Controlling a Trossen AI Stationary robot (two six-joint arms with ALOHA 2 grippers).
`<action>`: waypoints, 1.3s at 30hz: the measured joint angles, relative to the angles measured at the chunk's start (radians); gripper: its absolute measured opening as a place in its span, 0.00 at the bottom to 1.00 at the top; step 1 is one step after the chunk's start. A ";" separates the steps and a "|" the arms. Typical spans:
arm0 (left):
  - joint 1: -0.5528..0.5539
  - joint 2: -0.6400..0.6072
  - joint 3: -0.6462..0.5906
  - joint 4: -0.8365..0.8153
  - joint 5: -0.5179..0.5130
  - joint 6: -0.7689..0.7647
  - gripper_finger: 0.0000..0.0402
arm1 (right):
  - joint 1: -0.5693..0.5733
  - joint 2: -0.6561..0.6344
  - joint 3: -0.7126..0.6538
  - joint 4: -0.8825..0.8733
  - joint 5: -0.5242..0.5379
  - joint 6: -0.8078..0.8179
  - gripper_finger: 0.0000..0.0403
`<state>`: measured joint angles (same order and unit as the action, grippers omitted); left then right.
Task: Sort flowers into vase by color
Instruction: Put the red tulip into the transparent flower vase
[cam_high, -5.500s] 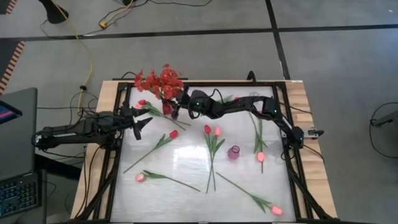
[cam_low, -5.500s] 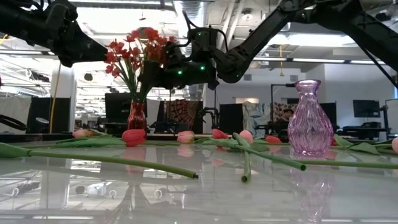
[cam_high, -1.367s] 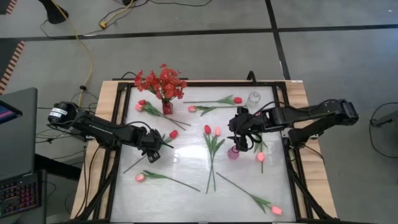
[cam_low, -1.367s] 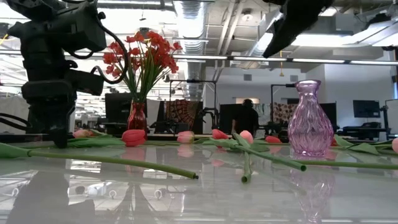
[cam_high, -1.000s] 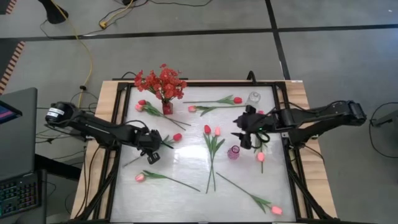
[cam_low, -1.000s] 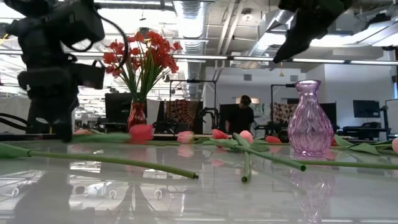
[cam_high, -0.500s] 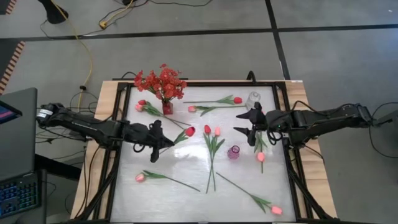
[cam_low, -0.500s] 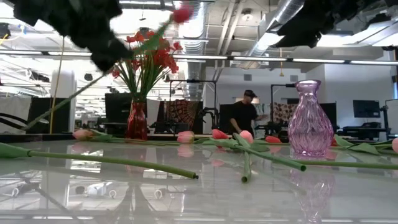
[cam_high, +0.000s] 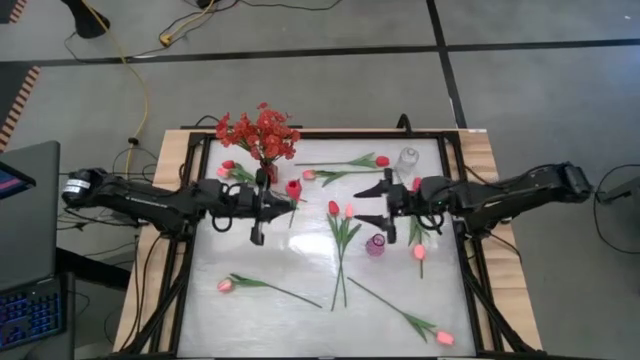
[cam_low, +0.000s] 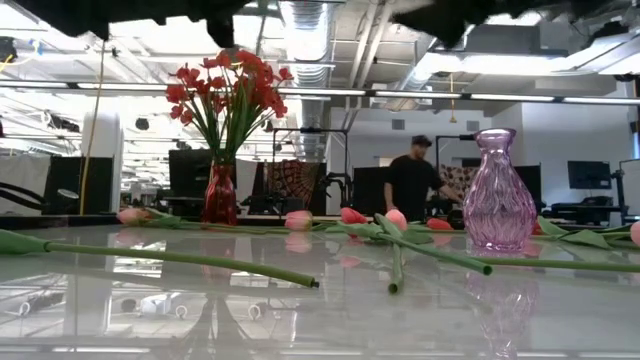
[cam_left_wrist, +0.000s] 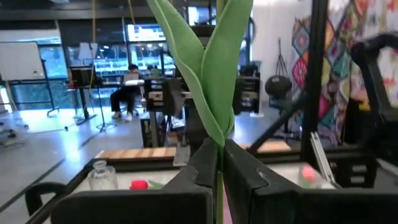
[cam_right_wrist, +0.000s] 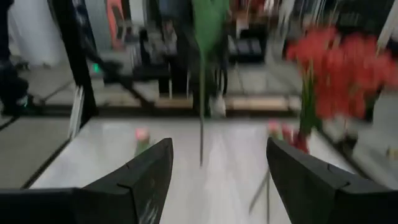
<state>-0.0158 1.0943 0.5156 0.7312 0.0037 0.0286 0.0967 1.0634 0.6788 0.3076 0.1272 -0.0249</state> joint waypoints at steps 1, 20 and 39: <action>0.012 0.021 0.000 0.034 0.007 -0.015 0.00 | -0.001 0.024 0.000 0.059 0.000 -0.021 0.71; 0.046 0.319 0.327 -0.046 0.149 0.024 0.00 | -0.084 0.281 0.136 0.227 -0.178 0.021 0.71; 0.079 0.333 0.341 -0.015 0.112 0.061 0.00 | -0.093 0.277 0.136 0.229 -0.183 0.051 0.56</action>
<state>0.0634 1.4273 0.8562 0.7165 0.1158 0.0898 0.0036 1.3407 0.8146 0.5366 -0.0561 0.0265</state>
